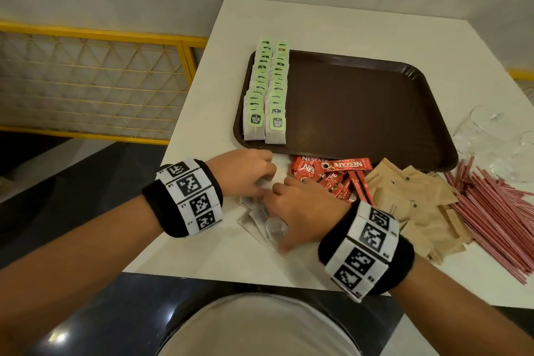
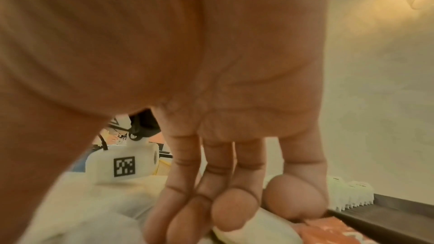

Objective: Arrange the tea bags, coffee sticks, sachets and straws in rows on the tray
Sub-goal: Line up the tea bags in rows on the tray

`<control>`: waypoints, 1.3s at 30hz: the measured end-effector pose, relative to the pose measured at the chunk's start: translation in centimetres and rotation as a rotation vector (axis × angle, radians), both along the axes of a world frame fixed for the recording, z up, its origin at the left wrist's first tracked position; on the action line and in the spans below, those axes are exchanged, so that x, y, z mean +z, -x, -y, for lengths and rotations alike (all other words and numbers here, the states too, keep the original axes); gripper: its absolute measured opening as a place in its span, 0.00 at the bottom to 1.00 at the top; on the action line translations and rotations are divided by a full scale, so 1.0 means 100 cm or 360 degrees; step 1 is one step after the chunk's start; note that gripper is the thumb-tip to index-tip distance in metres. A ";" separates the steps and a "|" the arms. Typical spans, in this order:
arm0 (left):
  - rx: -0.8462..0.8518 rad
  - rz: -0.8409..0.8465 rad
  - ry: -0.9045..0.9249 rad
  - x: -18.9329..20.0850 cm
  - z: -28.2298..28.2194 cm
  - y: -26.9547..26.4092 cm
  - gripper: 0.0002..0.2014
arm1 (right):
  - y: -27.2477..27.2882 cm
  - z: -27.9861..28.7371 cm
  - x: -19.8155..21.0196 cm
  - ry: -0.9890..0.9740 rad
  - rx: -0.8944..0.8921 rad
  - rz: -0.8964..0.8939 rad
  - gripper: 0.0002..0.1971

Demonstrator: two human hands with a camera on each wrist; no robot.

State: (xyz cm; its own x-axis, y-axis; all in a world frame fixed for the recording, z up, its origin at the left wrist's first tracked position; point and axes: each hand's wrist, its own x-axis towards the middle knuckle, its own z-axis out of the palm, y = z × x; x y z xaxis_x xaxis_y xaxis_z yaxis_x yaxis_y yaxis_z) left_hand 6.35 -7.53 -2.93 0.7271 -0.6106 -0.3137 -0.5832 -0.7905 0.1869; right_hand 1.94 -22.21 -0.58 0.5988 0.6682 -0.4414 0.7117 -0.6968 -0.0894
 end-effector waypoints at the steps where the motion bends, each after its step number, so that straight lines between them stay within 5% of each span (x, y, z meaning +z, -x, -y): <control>1: 0.0011 0.0016 0.0016 0.001 -0.001 -0.001 0.14 | -0.001 0.000 0.000 -0.0041 -0.0016 0.0027 0.26; 9: 0.0389 -0.0024 0.0566 0.009 -0.019 -0.006 0.10 | -0.022 0.013 0.010 -0.0295 -0.0360 -0.0221 0.06; 17: 0.0797 -0.0498 0.1060 0.013 -0.038 -0.012 0.24 | -0.031 0.023 0.027 -0.0648 -0.0570 -0.0467 0.05; 23: 0.1291 -0.0496 0.1464 0.011 -0.040 -0.031 0.13 | -0.077 0.022 0.028 -0.1194 -0.1102 -0.0757 0.03; 29: 0.1525 -0.0435 0.1323 0.002 -0.028 -0.053 0.07 | -0.129 0.015 0.011 -0.1141 -0.1549 -0.0769 0.07; 33: 0.1323 -0.0233 0.0995 -0.003 -0.030 -0.057 0.08 | -0.138 0.007 -0.003 -0.1059 -0.1621 -0.0755 0.10; 39: 0.0851 0.0042 0.0605 0.004 -0.032 -0.060 0.31 | -0.142 0.000 -0.010 -0.1082 -0.1583 -0.0699 0.14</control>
